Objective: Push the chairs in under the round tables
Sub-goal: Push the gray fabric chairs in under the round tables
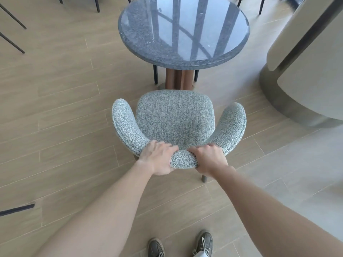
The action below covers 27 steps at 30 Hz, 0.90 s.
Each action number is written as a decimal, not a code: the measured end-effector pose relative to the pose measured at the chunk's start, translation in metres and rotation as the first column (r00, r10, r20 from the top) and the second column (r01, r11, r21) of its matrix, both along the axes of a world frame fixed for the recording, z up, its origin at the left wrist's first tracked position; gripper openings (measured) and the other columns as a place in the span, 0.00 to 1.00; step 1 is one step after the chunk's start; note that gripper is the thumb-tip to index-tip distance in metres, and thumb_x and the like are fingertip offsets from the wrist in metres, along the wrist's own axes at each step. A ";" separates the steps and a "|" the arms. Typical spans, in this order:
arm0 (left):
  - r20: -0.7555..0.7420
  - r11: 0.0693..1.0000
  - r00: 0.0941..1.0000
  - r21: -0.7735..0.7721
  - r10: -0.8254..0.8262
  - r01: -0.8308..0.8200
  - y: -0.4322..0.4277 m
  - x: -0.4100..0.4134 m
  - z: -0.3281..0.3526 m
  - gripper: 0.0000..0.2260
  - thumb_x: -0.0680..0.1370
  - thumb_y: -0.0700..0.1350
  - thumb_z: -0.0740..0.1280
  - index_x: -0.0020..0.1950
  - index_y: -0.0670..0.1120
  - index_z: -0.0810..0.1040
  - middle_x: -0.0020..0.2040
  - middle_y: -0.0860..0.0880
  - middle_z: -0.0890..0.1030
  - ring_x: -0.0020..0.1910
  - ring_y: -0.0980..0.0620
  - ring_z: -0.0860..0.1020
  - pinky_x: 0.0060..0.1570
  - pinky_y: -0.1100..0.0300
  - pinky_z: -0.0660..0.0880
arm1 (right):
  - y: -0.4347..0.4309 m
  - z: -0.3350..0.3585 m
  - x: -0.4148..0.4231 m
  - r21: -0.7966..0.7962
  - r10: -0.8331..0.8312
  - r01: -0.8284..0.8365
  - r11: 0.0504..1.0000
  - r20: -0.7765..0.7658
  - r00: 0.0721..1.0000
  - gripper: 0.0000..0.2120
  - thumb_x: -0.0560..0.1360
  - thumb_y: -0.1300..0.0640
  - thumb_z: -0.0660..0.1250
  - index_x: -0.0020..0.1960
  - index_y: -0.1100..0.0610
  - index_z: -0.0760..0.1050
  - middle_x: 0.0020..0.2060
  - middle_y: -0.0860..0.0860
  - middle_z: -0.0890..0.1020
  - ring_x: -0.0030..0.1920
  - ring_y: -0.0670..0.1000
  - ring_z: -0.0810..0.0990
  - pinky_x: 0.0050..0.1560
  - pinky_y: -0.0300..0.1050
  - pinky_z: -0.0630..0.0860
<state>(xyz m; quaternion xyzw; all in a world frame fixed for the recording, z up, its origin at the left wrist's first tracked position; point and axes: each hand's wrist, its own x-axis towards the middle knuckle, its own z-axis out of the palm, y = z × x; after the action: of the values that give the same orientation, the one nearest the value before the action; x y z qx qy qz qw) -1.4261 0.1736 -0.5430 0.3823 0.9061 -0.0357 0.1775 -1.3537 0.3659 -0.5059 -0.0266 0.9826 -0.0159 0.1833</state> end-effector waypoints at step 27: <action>-0.036 0.996 0.996 0.011 0.086 -0.086 0.109 -0.017 0.007 0.31 0.77 0.64 0.74 0.74 0.50 0.73 0.54 0.50 0.83 0.54 0.46 0.83 0.64 0.47 0.78 | 0.120 -0.014 -0.027 -0.053 0.097 -0.102 0.993 -0.092 0.991 0.19 0.78 0.47 0.74 0.68 0.41 0.80 0.54 0.43 0.87 0.57 0.52 0.86 0.74 0.52 0.72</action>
<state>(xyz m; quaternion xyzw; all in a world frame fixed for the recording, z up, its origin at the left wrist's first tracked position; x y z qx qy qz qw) -1.4430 0.2831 -0.5359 0.3429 0.9250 -0.0308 0.1607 -1.3804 0.4857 -0.5203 -0.0814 0.9864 -0.0338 0.1389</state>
